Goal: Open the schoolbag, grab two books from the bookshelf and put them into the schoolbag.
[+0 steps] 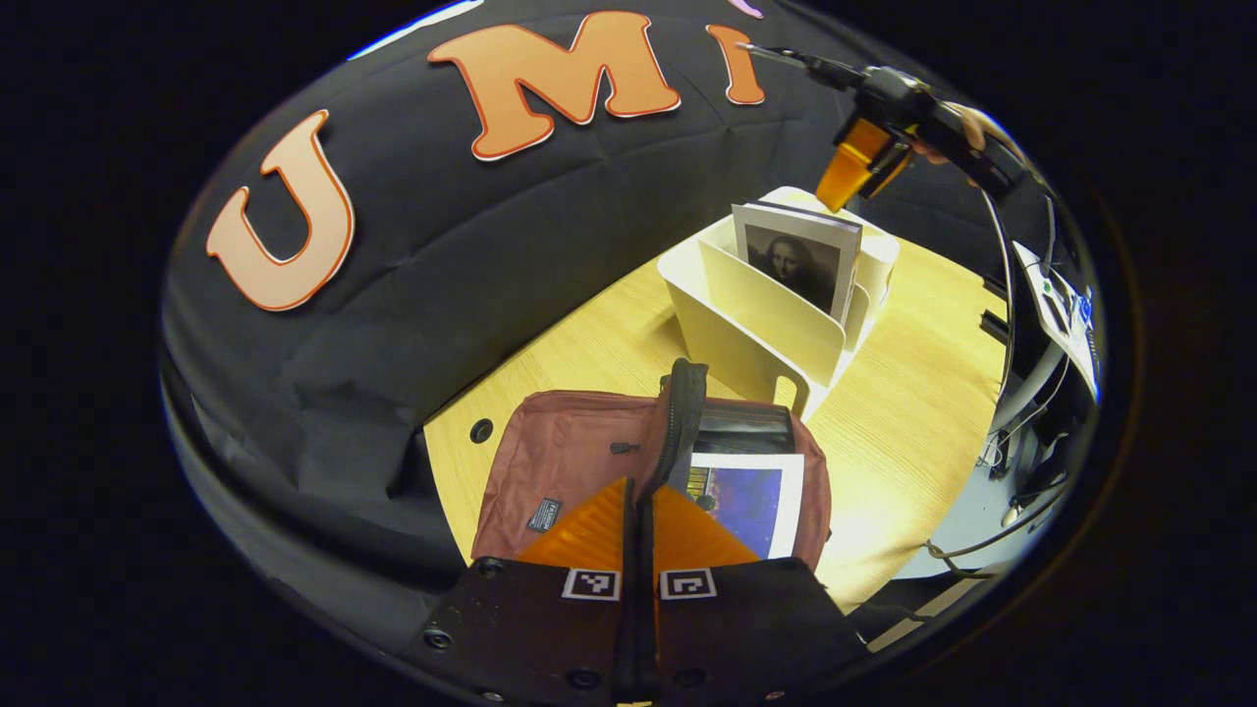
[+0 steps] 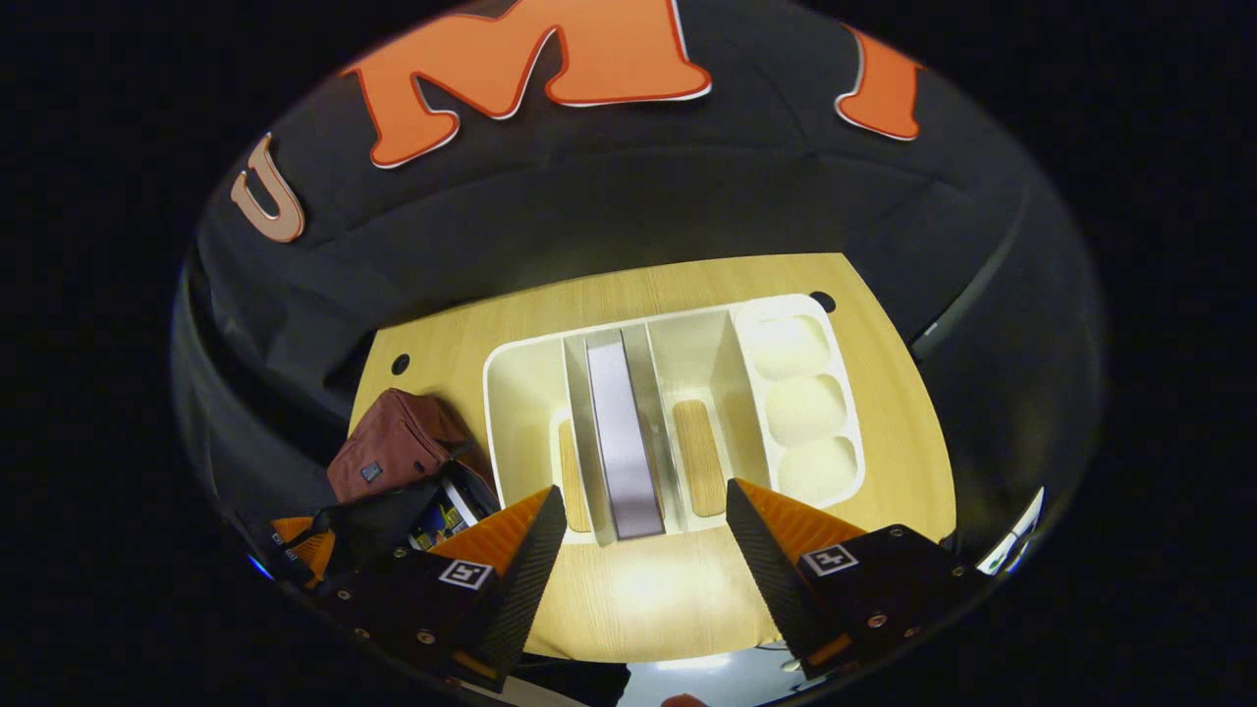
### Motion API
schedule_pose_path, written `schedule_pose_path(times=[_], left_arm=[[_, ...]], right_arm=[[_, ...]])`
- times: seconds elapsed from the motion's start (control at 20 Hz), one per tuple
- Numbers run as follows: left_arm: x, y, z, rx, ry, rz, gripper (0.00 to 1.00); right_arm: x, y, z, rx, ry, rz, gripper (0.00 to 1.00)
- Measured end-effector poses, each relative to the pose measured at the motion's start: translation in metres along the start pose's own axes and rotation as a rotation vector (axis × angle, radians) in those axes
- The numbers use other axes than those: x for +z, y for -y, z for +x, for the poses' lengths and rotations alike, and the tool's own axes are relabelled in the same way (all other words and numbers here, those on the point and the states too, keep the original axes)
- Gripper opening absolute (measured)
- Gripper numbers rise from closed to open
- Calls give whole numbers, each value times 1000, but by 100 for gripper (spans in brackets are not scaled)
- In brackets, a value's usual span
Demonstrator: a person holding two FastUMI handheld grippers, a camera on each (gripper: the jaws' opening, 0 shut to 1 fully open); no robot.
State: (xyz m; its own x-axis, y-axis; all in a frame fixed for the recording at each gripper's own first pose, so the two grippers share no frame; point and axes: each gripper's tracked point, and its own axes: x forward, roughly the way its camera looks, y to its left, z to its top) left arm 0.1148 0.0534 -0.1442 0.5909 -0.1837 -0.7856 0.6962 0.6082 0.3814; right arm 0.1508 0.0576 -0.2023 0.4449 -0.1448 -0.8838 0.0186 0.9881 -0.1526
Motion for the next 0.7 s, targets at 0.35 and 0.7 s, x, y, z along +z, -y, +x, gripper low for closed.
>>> schedule_pose_path(times=[0.35, 0.7], left_arm=[[-8, -6, 4, 17, -31, -45, 1], [-13, -7, 8, 16, -50, -58, 1]], right_arm=[[8, -9, 69, -23, -160, -49, 99], [-3, -12, 94, -32, -221, -67, 47]])
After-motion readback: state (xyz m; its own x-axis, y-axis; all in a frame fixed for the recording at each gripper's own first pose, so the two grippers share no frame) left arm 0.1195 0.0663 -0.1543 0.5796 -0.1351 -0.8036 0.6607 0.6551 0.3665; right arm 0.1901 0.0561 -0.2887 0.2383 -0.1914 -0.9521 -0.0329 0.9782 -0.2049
